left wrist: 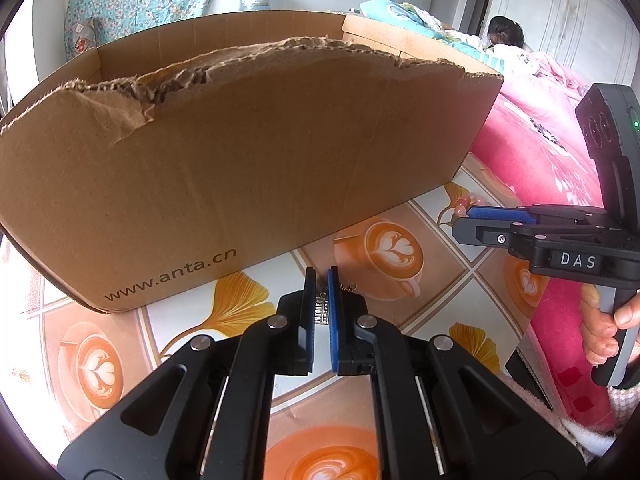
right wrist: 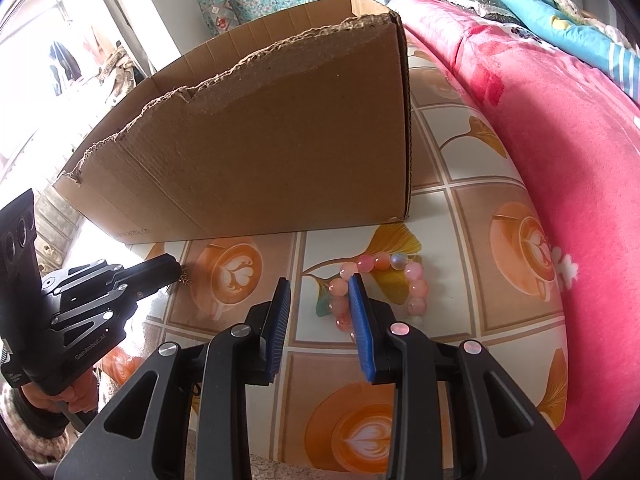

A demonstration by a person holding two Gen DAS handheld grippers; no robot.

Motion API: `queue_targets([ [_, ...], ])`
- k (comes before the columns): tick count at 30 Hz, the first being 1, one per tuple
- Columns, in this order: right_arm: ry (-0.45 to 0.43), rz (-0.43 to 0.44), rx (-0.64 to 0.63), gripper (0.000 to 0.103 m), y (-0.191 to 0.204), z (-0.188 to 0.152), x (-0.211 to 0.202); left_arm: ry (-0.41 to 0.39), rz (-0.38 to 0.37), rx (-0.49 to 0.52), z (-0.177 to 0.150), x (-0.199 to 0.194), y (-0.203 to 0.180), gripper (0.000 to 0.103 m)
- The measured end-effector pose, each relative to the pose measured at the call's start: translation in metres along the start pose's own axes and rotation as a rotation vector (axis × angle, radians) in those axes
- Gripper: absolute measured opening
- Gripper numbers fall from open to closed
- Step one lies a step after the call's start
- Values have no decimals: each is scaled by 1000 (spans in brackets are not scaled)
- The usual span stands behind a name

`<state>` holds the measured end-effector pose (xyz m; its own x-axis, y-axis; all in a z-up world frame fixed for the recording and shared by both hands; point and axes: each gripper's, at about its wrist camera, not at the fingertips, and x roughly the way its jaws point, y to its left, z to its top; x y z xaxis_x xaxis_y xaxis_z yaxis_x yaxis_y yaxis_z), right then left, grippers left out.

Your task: Organize jewelry

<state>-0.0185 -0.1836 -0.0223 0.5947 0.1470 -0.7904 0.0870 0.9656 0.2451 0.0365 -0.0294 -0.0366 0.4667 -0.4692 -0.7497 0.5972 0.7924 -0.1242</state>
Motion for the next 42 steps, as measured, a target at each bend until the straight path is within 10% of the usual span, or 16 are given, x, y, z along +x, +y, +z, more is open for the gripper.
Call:
queue_targets([
  [42,-11,-81,-3,10,4,3,2,32,50,-44,4,2,-2,5],
])
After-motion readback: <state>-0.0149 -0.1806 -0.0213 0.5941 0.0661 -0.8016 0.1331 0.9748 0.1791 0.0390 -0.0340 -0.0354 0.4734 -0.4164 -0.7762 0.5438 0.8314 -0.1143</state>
